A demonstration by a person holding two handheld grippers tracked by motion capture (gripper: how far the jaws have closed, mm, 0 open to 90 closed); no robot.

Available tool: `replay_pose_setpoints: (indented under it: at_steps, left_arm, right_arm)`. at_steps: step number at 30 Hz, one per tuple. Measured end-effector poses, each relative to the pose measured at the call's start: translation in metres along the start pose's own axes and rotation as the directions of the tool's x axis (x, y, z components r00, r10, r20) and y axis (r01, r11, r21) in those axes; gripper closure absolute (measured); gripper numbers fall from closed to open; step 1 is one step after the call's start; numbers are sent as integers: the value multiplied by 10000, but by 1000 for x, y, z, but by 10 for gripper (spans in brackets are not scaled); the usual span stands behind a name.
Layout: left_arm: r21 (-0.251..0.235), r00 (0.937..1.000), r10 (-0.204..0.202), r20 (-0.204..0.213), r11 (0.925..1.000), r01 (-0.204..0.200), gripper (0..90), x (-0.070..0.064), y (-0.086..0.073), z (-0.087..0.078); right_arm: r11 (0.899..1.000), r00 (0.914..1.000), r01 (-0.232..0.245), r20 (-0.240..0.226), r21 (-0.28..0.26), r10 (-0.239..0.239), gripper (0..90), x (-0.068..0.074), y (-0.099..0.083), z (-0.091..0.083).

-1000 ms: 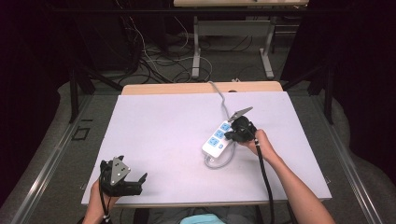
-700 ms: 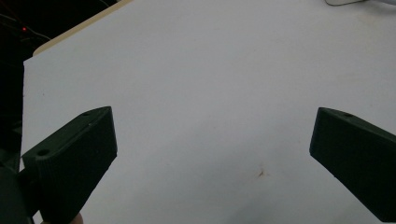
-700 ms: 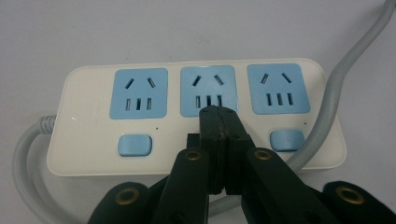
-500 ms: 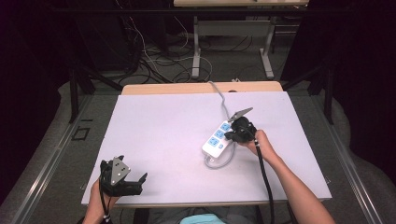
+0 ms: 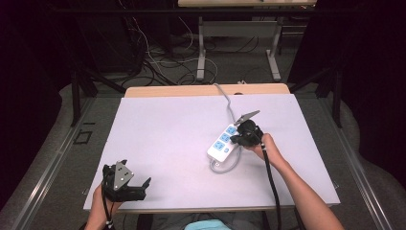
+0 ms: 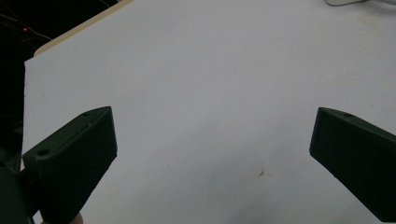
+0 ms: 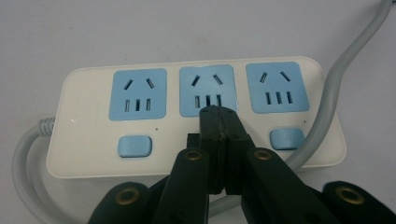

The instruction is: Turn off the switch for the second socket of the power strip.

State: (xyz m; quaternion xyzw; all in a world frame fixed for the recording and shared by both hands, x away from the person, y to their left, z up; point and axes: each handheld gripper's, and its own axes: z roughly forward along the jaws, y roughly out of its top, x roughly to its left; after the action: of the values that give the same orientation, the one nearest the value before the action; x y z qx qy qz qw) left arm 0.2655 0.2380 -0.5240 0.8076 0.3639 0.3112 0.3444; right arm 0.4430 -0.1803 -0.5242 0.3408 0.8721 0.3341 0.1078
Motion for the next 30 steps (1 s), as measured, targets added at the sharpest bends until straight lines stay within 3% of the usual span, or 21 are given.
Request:
replay_pose_setpoints:
  at_steps: [15,16,18,21,30]
  left_arm:
    - [6,10000,15,-9,10000,-15,6,0,0,0]
    - [2,10000,-6,-1,10000,6,6,0,0,0]
    - [1,10000,0,-2,10000,0,6,0,0,0]
    - [-1,10000,2,0,10000,-2,6,0,0,0]
    - [-3,10000,1,-1,10000,-1,6,0,0,0]
  right_arm:
    - [9990,9995,-305,-42,314,307,900,1,0,-2]
    - [9994,9994,-346,-15,86,347,900,1,-1,-1]
    - [9993,9998,-180,-74,340,182,900,0,0,-2]
    - [9997,9998,-193,-81,-158,192,900,-1,-1,1]
    - [9997,9997,-239,-38,-2,239,900,0,-1,0]
